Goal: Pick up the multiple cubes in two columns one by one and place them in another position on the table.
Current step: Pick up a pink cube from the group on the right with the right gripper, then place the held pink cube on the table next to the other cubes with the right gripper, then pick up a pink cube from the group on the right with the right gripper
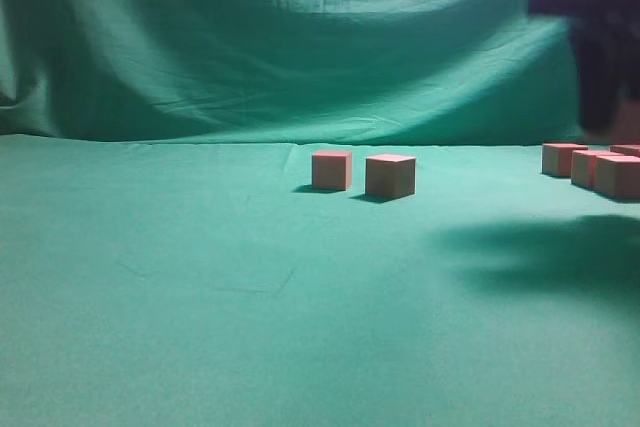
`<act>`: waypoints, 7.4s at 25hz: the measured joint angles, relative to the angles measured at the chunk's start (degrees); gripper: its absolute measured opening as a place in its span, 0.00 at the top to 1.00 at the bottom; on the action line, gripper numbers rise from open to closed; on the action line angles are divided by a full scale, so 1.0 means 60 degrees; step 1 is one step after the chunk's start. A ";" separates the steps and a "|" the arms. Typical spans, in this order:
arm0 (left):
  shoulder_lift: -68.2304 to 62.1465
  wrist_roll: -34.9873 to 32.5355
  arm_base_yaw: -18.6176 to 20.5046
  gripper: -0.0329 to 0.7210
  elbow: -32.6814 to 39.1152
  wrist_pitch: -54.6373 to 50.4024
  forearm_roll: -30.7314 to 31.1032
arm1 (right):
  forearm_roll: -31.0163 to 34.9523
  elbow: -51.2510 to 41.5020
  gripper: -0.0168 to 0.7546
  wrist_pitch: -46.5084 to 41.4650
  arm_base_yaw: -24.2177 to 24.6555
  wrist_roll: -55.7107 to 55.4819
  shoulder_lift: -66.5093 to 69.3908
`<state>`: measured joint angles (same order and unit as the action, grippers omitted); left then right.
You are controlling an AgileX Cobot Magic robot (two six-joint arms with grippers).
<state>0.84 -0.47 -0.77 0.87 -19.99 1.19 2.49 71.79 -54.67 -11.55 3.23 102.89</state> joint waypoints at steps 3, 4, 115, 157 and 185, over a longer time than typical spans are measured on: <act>0.0000 0.0000 0.0000 0.96 0.0000 0.0000 0.0000 | 0.2230 0.0992 0.66 -0.0806 -0.0020 0.1785 -0.0449; 0.0000 0.0000 0.0000 0.96 0.0000 0.0000 0.0000 | 0.2921 0.1287 0.66 -0.1112 -0.0100 0.2469 -0.0542; 0.0000 0.0000 0.0000 0.96 0.0000 0.0000 0.0000 | -0.4045 1.0157 0.46 -0.2956 -0.4754 -0.2836 -0.0093; 0.0000 0.0000 0.0000 0.96 0.0000 0.0000 0.0000 | -0.1239 -0.1346 0.33 0.1518 0.2187 -0.0381 -0.0269; 0.0000 0.0000 0.0000 0.96 0.0000 0.0000 0.0000 | -0.0460 -0.0960 0.63 0.0455 0.2187 -0.0921 0.0269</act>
<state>0.84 -0.47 -0.77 0.87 -19.99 1.19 -0.26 66.04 -51.94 1.57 -2.30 104.50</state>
